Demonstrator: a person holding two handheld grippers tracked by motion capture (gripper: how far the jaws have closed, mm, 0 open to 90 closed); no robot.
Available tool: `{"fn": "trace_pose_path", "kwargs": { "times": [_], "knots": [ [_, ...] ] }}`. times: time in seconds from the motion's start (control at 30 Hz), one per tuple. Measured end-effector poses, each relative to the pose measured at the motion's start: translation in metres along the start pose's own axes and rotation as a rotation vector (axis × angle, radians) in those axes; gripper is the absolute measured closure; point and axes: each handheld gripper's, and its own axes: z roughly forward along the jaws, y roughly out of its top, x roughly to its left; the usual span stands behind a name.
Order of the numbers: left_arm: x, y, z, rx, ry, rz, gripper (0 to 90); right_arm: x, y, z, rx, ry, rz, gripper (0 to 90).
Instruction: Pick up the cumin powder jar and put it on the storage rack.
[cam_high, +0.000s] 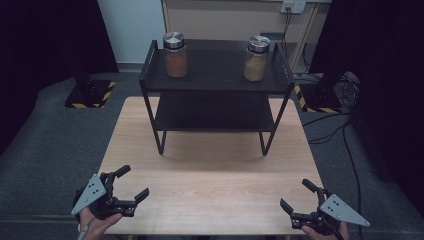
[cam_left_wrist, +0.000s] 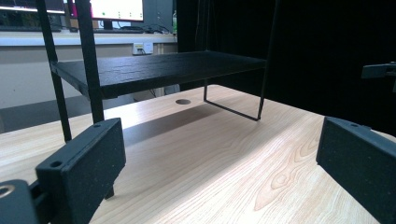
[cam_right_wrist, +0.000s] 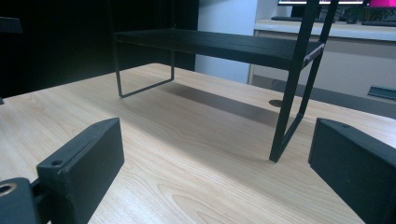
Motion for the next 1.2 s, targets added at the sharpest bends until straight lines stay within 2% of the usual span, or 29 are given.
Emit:
{"fn": "trace_pose_path", "kwargs": {
  "times": [0.5, 1.2],
  "knots": [
    [-0.0003, 0.0007, 0.0013, 0.0, -0.015, 0.009, 0.0, -0.0016, -0.0025, -0.0025, -0.012, 0.015, 0.006, 2.4],
    [-0.0018, 0.0013, 0.0001, 0.0, -0.015, 0.012, 0.0, -0.0009, -0.0028, -0.0047, -0.016, 0.01, 0.013, 2.5]
  ]
}}
